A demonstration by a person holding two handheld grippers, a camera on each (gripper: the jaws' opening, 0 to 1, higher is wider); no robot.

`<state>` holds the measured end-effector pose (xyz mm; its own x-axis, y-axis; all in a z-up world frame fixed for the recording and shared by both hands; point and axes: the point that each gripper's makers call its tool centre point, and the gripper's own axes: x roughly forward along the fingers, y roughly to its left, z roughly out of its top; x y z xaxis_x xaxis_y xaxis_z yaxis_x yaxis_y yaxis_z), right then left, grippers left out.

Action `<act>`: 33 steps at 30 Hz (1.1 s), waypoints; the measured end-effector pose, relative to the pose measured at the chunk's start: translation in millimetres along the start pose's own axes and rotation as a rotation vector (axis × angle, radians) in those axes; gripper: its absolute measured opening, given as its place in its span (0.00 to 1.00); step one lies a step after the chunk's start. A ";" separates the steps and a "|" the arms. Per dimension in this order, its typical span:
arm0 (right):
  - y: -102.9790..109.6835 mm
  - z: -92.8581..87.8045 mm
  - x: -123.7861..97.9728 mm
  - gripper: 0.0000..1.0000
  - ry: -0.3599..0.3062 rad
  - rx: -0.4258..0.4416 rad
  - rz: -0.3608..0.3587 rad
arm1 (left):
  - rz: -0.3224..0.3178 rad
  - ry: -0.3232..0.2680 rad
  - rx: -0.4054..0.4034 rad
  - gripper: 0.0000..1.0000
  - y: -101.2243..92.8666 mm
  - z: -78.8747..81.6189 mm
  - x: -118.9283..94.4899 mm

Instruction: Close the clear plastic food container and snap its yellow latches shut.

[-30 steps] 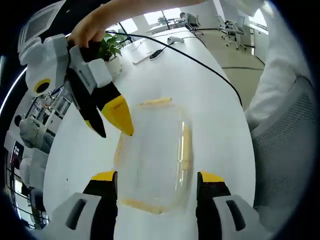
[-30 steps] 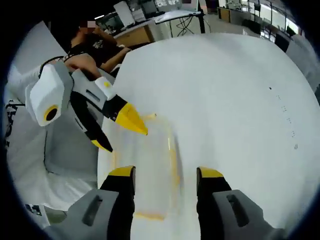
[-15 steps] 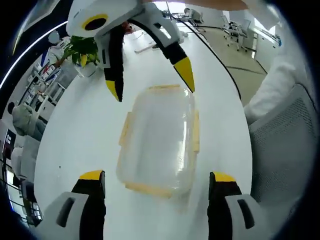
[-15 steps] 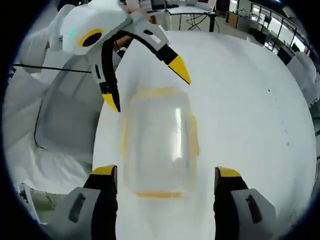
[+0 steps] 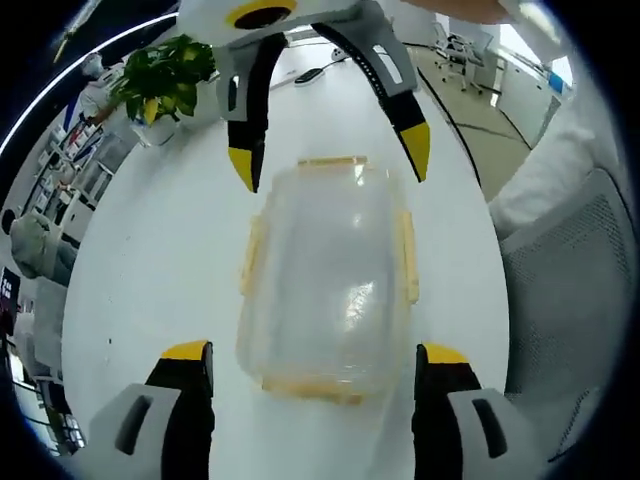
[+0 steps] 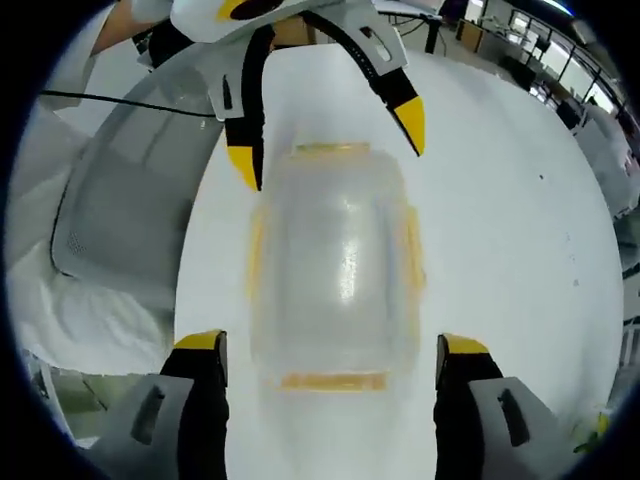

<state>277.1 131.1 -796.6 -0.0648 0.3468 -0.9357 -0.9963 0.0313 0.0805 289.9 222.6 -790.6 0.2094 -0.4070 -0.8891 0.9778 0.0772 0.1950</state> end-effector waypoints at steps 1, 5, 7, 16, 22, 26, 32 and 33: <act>0.3 -1.1 2.0 0.79 0.005 0.003 0.002 | -0.011 -0.002 -0.003 0.79 -2.4 0.9 3.2; -2.5 -5.4 7.8 0.75 0.023 -0.009 -0.020 | -0.010 0.012 0.066 0.76 -3.8 -1.2 12.3; -1.6 -5.2 7.9 0.75 0.020 0.009 -0.004 | -0.004 0.015 0.095 0.74 -0.7 -2.4 11.4; -0.8 -1.8 12.7 0.77 0.045 0.021 0.007 | -0.007 0.010 0.063 0.74 1.3 -2.6 12.3; 2.6 7.9 17.9 0.79 0.040 0.022 0.019 | -0.020 0.024 0.084 0.74 0.4 -10.4 8.7; 3.9 19.8 22.8 0.79 0.027 0.019 0.025 | -0.026 0.038 0.096 0.74 1.2 -20.0 4.8; 1.5 38.4 30.0 0.80 0.027 -0.007 0.019 | -0.018 0.042 0.077 0.74 3.9 -35.2 -1.6; 0.9 43.0 31.3 0.80 0.022 -0.013 0.017 | -0.014 0.044 0.072 0.74 4.3 -37.6 -2.5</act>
<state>276.7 182.3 -811.1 -0.0827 0.3262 -0.9417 -0.9956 0.0137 0.0922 294.0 258.2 -803.2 0.1977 -0.3670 -0.9090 0.9776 0.0060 0.2102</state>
